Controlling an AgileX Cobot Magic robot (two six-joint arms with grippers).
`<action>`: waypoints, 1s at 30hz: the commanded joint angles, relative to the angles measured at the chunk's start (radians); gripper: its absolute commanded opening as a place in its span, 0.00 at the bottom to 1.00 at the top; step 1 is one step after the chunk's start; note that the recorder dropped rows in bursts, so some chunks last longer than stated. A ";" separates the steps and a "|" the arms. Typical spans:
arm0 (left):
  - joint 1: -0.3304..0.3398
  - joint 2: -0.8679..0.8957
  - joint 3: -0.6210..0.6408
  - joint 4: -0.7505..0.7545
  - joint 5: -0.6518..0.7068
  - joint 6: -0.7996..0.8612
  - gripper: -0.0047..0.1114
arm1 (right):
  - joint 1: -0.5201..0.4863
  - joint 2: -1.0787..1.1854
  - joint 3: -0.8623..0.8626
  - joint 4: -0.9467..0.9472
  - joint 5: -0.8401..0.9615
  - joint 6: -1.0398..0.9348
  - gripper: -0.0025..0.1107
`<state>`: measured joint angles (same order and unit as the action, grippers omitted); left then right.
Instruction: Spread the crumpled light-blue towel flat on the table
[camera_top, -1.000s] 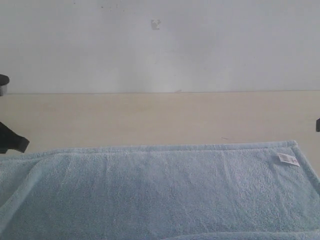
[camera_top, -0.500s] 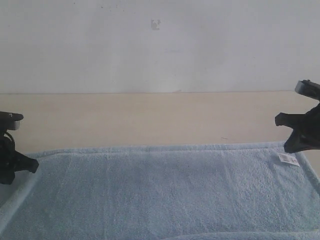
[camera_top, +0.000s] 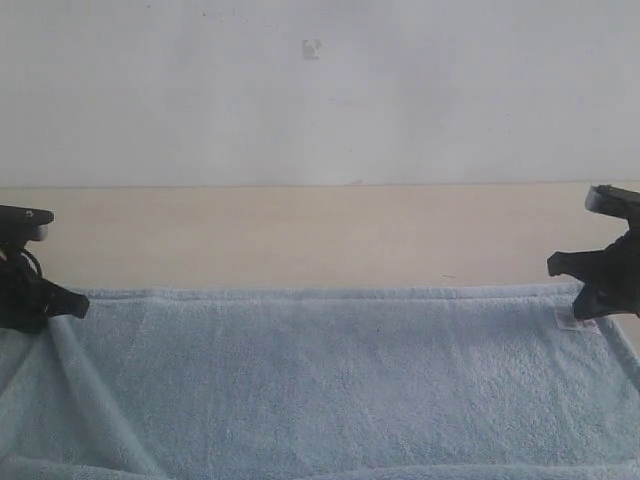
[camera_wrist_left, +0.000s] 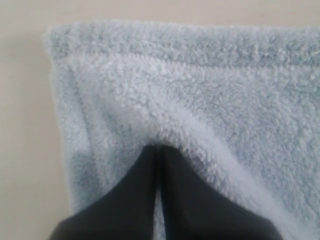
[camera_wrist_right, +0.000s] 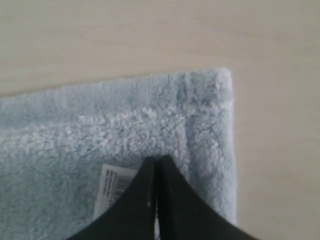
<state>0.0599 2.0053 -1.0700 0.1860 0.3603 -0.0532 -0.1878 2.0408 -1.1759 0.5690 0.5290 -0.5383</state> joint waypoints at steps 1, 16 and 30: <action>0.004 0.090 -0.050 -0.002 0.048 0.026 0.07 | -0.001 0.047 -0.034 -0.034 -0.051 -0.008 0.03; 0.011 0.185 -0.255 -0.008 0.030 0.129 0.07 | -0.032 0.212 -0.396 -0.234 -0.068 0.172 0.03; 0.010 0.038 -0.258 -0.734 0.279 0.794 0.07 | -0.001 0.132 -0.260 -0.190 0.244 0.069 0.03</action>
<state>0.0693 2.0488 -1.3321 -0.3754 0.5658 0.5666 -0.1865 2.1831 -1.4845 0.3972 0.8195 -0.4751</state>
